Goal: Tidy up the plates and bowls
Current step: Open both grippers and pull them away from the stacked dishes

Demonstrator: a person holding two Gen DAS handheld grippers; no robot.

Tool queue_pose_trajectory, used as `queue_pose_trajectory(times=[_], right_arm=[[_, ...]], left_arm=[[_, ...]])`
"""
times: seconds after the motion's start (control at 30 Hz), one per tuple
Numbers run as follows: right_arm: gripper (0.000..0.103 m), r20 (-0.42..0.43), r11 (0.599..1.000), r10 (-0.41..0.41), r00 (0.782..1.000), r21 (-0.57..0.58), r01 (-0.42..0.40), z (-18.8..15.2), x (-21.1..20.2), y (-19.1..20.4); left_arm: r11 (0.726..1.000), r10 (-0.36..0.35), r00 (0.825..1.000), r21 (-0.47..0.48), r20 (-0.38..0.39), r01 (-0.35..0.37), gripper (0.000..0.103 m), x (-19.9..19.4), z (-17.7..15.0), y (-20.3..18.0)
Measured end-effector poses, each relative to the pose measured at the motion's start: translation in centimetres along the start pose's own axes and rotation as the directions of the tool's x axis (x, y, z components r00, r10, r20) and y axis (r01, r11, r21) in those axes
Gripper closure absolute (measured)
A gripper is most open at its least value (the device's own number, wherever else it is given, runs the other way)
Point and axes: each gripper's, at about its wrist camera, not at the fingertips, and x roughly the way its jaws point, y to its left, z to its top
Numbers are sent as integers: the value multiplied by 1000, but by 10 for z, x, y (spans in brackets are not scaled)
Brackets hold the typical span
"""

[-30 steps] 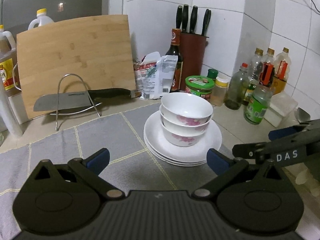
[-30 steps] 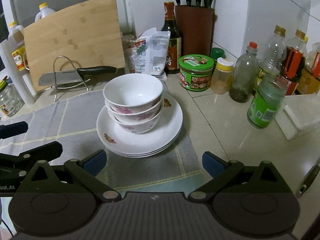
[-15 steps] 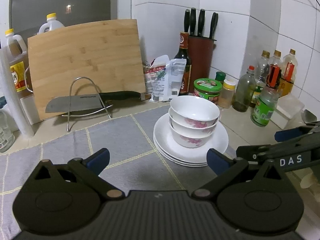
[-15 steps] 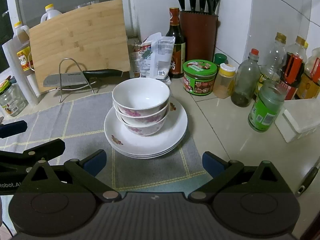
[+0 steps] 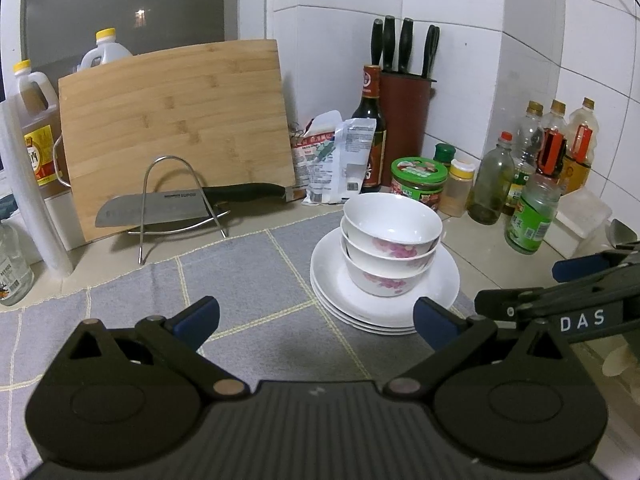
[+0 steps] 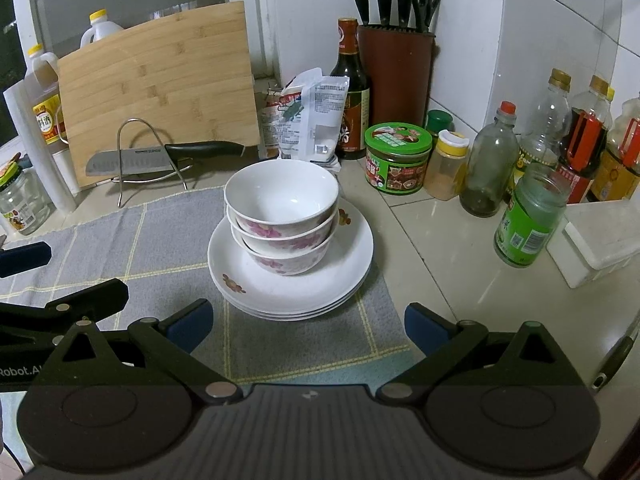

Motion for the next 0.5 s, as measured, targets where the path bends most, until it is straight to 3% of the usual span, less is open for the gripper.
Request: queue_pose_trajectory(times=[0.5], right_arm=[[0,-2,1000,-4,1000,-4,4,3,-1,-1]], left_arm=[[1000,-1,1000,-2,-2,1,1,0,1,1]])
